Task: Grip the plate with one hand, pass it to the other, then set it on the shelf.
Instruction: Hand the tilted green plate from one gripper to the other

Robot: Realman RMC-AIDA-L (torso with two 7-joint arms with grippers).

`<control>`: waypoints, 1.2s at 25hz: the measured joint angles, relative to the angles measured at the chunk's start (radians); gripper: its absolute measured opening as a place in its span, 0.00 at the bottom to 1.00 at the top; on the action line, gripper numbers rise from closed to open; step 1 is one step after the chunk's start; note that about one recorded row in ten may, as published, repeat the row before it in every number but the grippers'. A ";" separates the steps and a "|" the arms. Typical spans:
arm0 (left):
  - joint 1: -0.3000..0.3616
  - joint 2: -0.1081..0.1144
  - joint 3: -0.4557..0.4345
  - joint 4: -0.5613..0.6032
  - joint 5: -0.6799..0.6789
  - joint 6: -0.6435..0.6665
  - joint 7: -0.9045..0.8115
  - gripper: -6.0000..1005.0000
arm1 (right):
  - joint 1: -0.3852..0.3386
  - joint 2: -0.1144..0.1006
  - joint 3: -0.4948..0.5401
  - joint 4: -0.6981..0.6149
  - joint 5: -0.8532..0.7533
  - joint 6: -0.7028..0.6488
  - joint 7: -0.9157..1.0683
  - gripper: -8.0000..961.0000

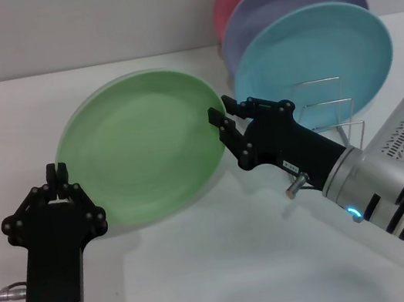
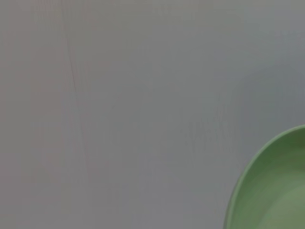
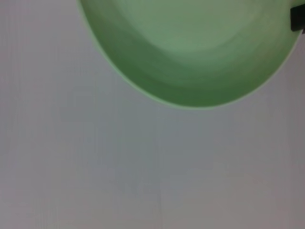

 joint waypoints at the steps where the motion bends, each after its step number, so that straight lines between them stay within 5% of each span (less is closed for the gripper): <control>1: 0.000 0.000 0.000 0.000 0.000 -0.001 0.000 0.07 | 0.000 0.000 0.000 0.000 0.000 0.001 0.000 0.23; 30: -0.008 0.000 -0.001 -0.004 -0.002 -0.011 0.002 0.10 | 0.006 0.002 0.013 0.000 0.000 0.016 -0.005 0.15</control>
